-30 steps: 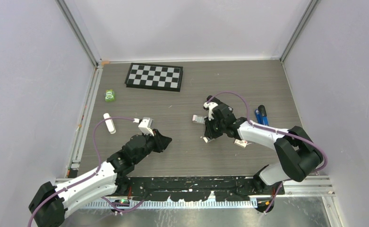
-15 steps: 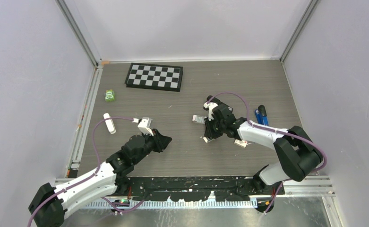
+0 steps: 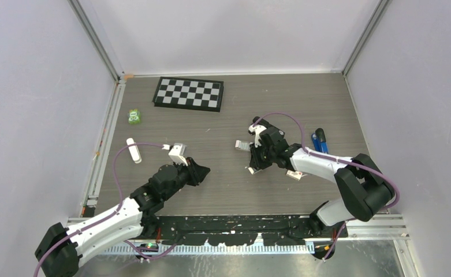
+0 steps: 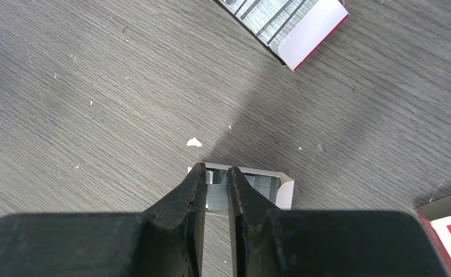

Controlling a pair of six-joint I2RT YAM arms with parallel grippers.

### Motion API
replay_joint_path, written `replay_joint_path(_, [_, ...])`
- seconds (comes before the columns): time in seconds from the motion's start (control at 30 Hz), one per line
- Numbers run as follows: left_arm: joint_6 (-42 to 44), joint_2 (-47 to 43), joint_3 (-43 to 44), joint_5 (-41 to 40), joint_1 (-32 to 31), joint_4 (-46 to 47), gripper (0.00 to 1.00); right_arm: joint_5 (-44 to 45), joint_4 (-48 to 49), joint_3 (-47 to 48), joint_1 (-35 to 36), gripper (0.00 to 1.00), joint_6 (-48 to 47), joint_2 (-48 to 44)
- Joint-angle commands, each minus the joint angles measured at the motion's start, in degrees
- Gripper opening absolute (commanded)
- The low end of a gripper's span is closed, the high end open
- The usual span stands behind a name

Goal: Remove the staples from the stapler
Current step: Place the staple in the staple box.

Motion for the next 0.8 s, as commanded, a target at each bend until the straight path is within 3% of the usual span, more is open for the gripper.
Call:
replay_joint_path(0.0, [0.5,-0.1,0.2,-0.2,-0.1,2.6,0.20,-0.2,1.8,0.0,0.0,0.19,0.2,-0.8])
replay_joint_path(0.77, [0.2,0.8,0.1,0.1,-0.1,3.6,0.20,-0.5,1.5,0.1,0.0,0.23,0.1,-1.0])
